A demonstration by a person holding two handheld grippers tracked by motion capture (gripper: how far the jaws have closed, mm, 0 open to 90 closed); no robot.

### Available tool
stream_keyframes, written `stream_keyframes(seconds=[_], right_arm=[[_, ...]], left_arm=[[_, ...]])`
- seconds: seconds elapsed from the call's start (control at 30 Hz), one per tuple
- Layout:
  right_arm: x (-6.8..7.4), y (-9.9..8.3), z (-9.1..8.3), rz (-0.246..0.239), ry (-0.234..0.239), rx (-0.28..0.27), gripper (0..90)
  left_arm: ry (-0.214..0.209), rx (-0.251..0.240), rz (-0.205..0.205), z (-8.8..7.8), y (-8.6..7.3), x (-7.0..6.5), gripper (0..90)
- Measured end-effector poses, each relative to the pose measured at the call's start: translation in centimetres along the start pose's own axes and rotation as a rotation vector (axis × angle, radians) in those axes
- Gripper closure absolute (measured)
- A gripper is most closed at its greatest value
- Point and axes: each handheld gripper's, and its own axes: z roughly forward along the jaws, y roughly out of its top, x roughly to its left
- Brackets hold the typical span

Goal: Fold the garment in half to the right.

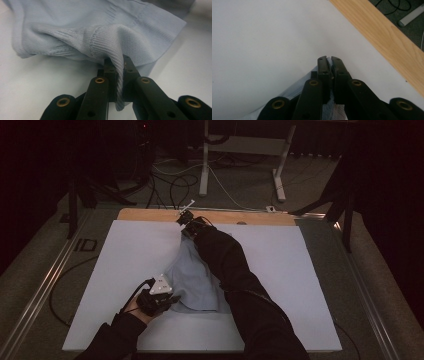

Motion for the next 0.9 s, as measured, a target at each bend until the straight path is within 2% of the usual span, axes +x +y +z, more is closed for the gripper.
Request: stream_keyframes(seconds=[0.1, 0.33, 0.63, 0.9], right_arm=[[-0.2, 0.0, -0.6, -0.011, 0.002, -0.009, 87.4], [-0.5, -0.2, -1.3, -0.009, 0.018, -0.029, 87.3], [-1.1, -0.3, -2.8, -0.008, 0.010, -0.056, 87.3], [-1.8, -0.7, -4.3, -0.003, -0.001, -0.076, 87.3]], left_arm=[[-0.009, -0.002, 0.028, -0.1, 0.4, -0.4, 86.7], [-0.020, -0.004, 0.053, -0.4, 1.2, -0.7, 86.7], [-0.035, -0.011, 0.093, -0.3, 2.3, -1.1, 86.7], [-0.045, -0.010, 0.140, -0.2, 3.9, -1.6, 86.7]])
